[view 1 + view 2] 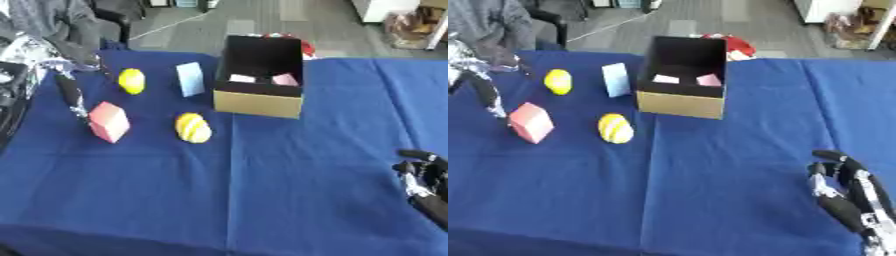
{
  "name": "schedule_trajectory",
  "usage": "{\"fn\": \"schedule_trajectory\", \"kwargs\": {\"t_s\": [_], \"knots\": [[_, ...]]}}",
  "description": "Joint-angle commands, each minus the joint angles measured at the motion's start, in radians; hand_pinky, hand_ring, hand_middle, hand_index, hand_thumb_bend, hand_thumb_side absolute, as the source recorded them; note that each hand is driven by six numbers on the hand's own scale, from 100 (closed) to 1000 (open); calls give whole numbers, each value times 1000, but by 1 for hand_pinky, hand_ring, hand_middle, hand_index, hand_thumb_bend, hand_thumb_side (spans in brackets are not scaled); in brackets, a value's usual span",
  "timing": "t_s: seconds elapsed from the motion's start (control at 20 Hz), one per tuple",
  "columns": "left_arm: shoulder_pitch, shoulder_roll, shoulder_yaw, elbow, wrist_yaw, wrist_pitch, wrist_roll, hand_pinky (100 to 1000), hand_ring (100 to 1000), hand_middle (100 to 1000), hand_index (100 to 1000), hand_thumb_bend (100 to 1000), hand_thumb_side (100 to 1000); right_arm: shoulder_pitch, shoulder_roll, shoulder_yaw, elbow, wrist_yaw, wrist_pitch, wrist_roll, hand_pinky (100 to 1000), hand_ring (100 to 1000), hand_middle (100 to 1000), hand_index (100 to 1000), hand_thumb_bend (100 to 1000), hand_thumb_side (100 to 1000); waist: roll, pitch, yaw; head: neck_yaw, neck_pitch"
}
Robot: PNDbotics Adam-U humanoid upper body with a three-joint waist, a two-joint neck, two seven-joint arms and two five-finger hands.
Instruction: Pick up objects on the table and place them in the box.
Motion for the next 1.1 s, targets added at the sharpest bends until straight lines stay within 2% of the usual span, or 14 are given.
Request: {"fn": "schedule_trajectory", "kwargs": {"t_s": [0.05, 0.25, 0.35, 0.45, 0.5, 0.7, 0.95, 1.0, 1.05, 1.1], "knots": [[-3, 15, 3, 5, -10, -105, -81, 918, 832, 788, 861, 857, 453, -9, -19, -8, -10, 4, -1, -1, 756, 668, 741, 751, 100, 307, 11, -18, -3, -1, 4], [26, -19, 12, 14, -31, -61, 22, 904, 815, 776, 849, 841, 444, -12, -17, -7, -10, 4, -1, -1, 756, 668, 741, 751, 100, 308, 7, -16, -7, 0, 4], [41, -37, 18, 28, -44, -42, 75, 882, 781, 736, 813, 720, 415, -13, -15, -6, -10, 3, -1, 0, 756, 668, 741, 751, 100, 308, 5, -15, -9, 0, 4], [55, -49, 27, 39, -41, -28, 135, 852, 722, 652, 750, 632, 380, -14, -14, -7, -9, 3, -2, 1, 757, 668, 741, 751, 100, 307, 3, -15, -11, -1, 4], [60, -51, 29, 42, -36, -25, 166, 830, 660, 577, 686, 566, 352, -15, -15, -7, -9, 3, -2, 1, 757, 668, 741, 751, 100, 307, 2, -15, -12, -3, 4], [55, -33, 36, -6, -2, -16, 266, 783, 518, 428, 547, 461, 297, -16, -16, -8, -6, 3, -2, -1, 757, 668, 741, 751, 100, 308, 0, -15, -10, -2, 4], [0, 1, 51, -135, 94, -1, 246, 784, 502, 409, 535, 438, 267, -14, -17, -7, -3, 4, -3, 1, 757, 668, 741, 751, 100, 306, 3, -18, -6, -5, 4], [-18, 6, 48, -173, 100, 0, 238, 786, 505, 414, 539, 328, 369, -14, -17, -6, -3, 4, -3, 1, 757, 668, 741, 751, 100, 308, 3, -18, -6, -6, 4], [-38, -1, 53, -199, 117, 7, 234, 787, 507, 418, 541, 441, 252, -14, -17, -6, -3, 4, -3, 2, 757, 668, 741, 751, 100, 308, 3, -19, -6, -7, 4], [-60, -13, 56, -217, 137, 16, 226, 788, 509, 425, 545, 436, 242, -13, -16, -5, -3, 4, -3, 2, 757, 668, 741, 751, 100, 307, 3, -20, -7, -6, 4]]}}
